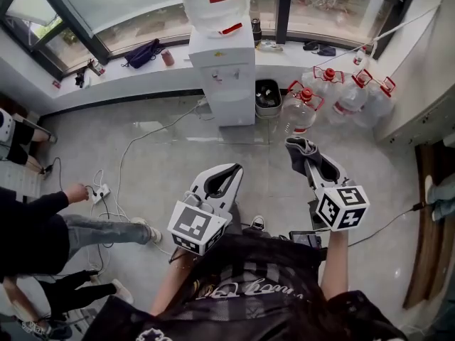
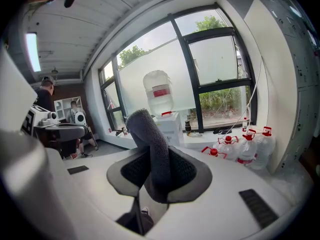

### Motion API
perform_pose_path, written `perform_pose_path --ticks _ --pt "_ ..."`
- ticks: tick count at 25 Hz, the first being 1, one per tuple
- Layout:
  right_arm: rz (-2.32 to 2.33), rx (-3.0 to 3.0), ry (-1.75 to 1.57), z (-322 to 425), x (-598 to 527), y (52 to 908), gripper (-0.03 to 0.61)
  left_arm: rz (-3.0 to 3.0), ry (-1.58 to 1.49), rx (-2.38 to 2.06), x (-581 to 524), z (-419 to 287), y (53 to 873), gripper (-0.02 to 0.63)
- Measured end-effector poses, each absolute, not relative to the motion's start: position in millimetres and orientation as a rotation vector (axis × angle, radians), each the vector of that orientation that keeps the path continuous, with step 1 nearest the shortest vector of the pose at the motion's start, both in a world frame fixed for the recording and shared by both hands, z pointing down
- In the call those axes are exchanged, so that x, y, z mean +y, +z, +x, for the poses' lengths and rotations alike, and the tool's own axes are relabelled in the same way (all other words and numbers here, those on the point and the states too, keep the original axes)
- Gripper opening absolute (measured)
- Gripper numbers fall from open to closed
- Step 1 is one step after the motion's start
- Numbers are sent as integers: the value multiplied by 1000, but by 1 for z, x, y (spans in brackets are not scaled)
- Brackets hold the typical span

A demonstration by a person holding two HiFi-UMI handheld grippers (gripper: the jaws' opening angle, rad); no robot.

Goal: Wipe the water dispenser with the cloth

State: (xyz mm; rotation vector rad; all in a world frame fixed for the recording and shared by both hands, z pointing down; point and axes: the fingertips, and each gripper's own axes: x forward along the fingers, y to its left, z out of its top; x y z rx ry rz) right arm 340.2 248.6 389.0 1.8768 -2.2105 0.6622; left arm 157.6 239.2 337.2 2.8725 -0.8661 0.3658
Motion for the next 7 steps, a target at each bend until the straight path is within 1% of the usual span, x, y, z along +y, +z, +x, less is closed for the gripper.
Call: perform_pose_path --ticks 7 --pt "1861 -2211 663 334 251 387 106 2867 367 -879 242 151 335 20"
